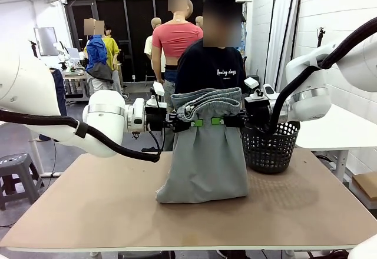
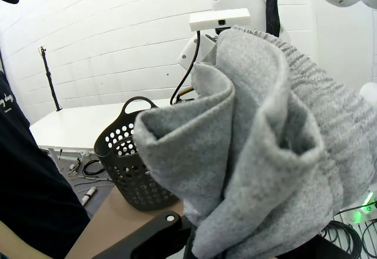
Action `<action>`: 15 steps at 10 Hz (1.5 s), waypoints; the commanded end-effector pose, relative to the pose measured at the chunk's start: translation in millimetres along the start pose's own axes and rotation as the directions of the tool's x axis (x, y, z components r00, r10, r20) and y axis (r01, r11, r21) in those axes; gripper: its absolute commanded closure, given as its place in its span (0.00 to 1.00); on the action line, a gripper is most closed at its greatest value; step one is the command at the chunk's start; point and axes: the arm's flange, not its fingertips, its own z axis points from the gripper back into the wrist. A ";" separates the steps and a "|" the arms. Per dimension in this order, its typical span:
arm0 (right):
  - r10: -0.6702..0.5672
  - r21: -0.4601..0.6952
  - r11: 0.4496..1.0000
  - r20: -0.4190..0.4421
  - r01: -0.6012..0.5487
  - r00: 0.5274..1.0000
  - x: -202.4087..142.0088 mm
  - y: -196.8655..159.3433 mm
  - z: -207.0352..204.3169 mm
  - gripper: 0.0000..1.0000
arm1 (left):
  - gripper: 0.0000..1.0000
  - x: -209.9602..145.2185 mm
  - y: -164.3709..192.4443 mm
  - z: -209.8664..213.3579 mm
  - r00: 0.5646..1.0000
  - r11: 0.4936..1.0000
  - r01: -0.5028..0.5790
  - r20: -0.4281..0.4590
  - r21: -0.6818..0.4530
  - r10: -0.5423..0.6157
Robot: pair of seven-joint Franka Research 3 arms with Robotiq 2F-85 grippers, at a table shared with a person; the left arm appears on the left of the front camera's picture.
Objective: Fold the training pants.
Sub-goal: Fold the Training pants in half.
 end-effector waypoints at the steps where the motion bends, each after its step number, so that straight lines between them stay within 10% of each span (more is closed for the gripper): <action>1: 0.002 -0.004 1.000 0.023 -0.002 1.000 1.0 6.3 -0.5 1.00 | 1.00 4.6 -0.6 -1.7 1.000 1.000 -0.012 0.000 -0.004 0.012; 15: -0.009 0.057 0.998 0.014 0.009 1.000 11.3 -8.0 -1.6 1.00 | 1.00 6.1 2.5 3.0 1.000 1.000 -0.003 0.011 -0.003 0.003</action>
